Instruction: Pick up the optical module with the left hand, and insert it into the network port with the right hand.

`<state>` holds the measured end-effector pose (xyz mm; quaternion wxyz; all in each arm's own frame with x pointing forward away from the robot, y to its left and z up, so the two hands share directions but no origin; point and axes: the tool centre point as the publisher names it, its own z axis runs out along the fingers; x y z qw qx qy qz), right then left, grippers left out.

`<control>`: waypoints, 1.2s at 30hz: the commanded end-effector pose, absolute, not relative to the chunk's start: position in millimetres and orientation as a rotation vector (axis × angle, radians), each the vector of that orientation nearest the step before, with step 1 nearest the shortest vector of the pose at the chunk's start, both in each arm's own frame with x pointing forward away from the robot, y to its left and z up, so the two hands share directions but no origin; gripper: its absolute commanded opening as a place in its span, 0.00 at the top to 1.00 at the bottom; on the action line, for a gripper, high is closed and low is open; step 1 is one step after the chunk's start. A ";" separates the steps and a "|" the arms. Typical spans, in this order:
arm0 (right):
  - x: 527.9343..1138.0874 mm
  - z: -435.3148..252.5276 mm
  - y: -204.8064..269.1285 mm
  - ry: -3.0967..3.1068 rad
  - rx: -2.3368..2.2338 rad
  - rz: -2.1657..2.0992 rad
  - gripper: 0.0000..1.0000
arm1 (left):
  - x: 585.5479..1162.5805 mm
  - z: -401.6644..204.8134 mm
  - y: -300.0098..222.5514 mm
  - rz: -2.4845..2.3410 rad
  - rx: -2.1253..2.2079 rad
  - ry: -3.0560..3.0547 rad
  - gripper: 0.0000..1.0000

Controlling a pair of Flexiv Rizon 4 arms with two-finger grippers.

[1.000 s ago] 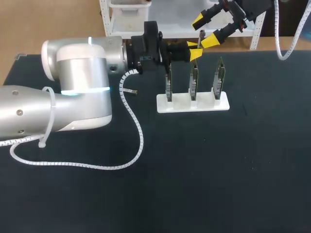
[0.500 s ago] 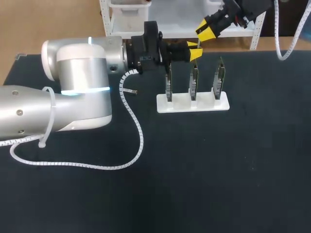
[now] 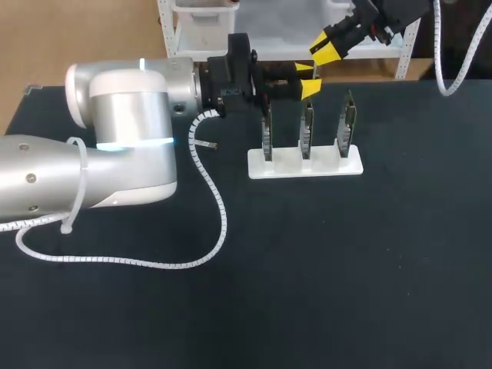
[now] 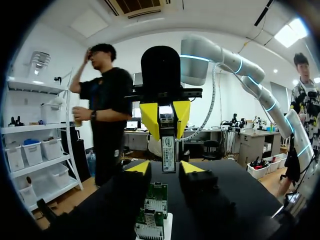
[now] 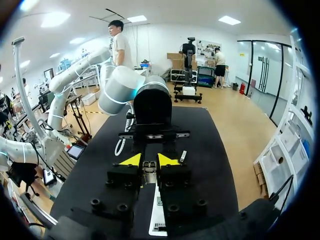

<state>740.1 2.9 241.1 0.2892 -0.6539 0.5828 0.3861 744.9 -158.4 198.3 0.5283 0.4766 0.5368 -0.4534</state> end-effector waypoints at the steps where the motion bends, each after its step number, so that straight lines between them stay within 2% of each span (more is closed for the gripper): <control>1: 739.7 241.5 3.0 1.557 -1.745 1.029 1.00 | 744.9 198.1 -158.3 -1.083 1.137 1.283 0.00; 14: 739.7 241.5 3.0 1.557 -1.745 1.029 1.00 | 744.9 198.1 -158.3 -1.083 1.137 1.283 0.00; 36: 739.7 241.5 3.0 1.557 -1.745 1.029 1.00 | 729.6 195.0 -104.7 -0.990 1.403 1.737 0.00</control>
